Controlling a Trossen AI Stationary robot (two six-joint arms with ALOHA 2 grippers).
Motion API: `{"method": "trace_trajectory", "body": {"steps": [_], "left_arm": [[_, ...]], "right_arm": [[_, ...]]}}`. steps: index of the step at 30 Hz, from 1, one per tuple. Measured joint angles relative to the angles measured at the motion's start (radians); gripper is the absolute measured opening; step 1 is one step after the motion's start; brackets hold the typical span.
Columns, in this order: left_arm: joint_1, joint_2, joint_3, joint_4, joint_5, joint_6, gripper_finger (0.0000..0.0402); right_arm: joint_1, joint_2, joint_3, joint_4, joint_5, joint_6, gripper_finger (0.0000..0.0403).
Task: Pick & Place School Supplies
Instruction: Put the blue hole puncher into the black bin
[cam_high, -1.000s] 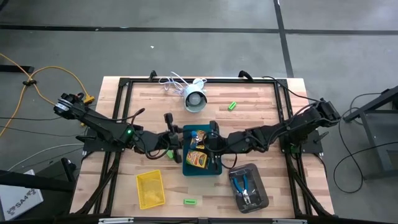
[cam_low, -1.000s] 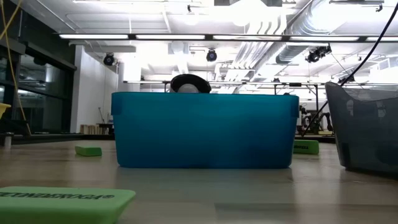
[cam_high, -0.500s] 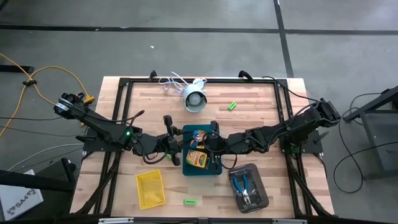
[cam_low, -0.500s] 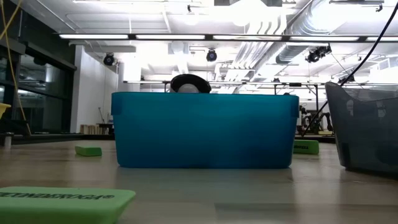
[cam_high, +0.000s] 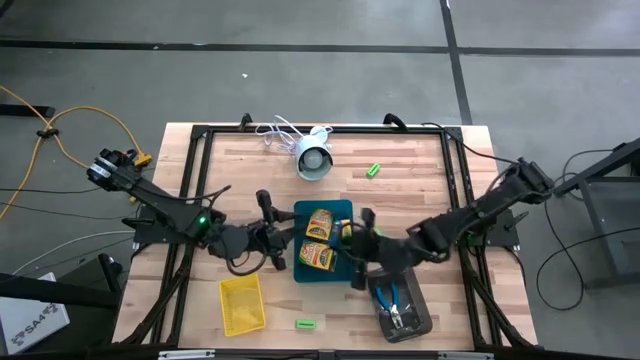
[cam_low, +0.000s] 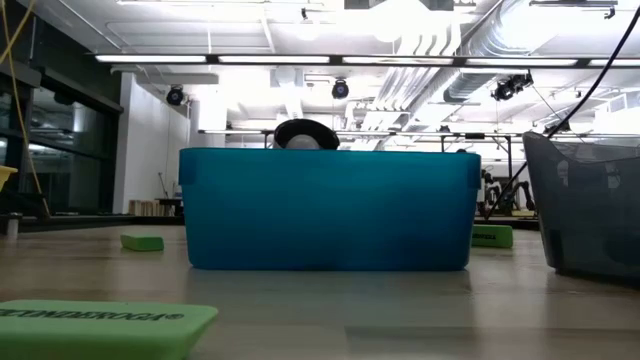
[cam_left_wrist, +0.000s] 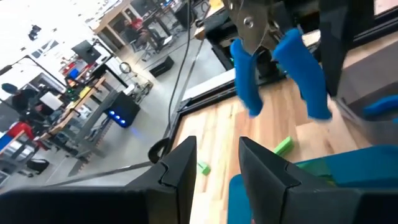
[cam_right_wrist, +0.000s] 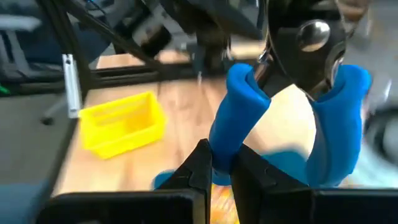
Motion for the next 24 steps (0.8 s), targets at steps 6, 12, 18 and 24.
{"method": "trace_trajectory", "body": {"steps": [6, 12, 18, 24], "left_arm": [[-0.019, 0.0, 0.0, -0.043, 0.0, -0.055, 0.0113], [-0.022, 0.0, 0.0, -0.109, 0.0, -0.124, 0.0113], [-0.022, 0.0, 0.0, -0.163, 0.004, -0.177, 0.0113], [-0.022, 0.0, 0.0, -0.181, 0.005, -0.187, 0.0113]], "right_arm": [[0.076, -0.045, 0.0, -0.307, -0.034, 0.541, 0.0029], [0.116, -0.03, 0.0, -0.523, -0.197, 0.947, 0.0029], [0.217, -0.001, 0.001, -0.539, -0.243, 1.202, 0.0029], [0.327, 0.053, 0.0, -0.505, -0.221, 1.477, 0.0029]]}}
